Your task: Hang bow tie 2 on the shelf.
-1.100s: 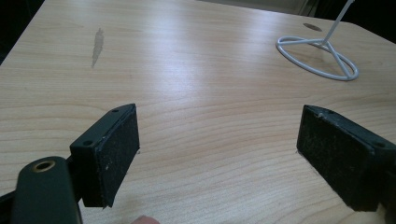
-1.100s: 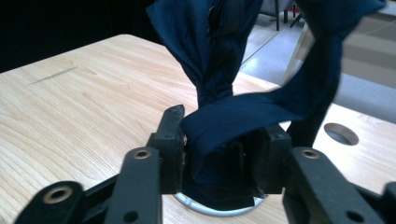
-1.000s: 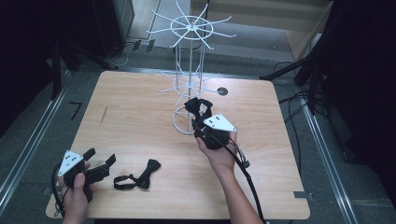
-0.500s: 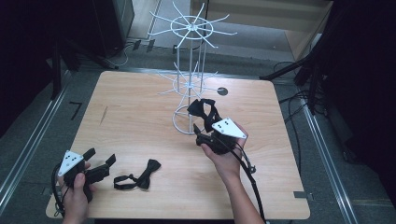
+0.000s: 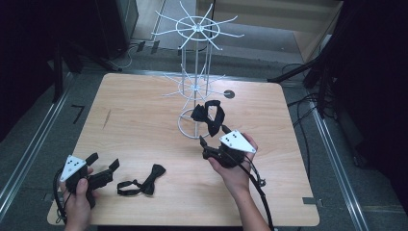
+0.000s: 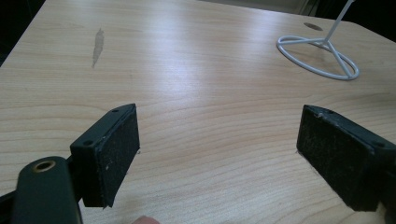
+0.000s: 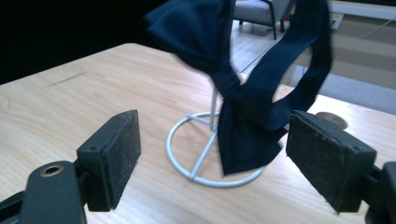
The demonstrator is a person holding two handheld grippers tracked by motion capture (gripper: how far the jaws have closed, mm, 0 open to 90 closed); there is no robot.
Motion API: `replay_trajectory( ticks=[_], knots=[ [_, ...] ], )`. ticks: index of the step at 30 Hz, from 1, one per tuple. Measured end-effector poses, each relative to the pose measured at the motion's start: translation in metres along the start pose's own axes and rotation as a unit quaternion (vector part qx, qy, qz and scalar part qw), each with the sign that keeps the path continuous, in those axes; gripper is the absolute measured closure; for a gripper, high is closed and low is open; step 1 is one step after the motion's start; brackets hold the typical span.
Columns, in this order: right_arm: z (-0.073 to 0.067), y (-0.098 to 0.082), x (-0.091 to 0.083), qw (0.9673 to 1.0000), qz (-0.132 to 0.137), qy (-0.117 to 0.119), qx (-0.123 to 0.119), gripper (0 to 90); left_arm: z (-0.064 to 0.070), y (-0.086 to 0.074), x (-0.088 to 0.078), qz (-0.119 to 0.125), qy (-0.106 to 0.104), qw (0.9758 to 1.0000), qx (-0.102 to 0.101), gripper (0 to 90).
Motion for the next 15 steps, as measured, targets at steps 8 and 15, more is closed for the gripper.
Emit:
replay_trajectory(
  ticks=[8, 15],
  knots=[
    [-0.03, -0.01, 0.001, 0.9993, -0.008, 0.034, -0.014, 25.2, 0.0, 0.0, 0.0, -0.001, -0.001, 1.0, 0.0, 14.0],
    [-0.059, -0.02, 0.005, 0.9965, -0.018, 0.079, -0.022, 31.3, 0.0, 0.0, 0.0, 0.0, 0.0, 1.0, 0.0, 14.0]
  ],
)
Point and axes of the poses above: each handheld gripper's, and its own axes: x roughly forward along the jaws, y roughly out of its top, z roughly to its right, the point moved 6 cm from there along x, roughly forward along the jaws, and after that the axes turned 1 degree about y, right-handed, at the moved point
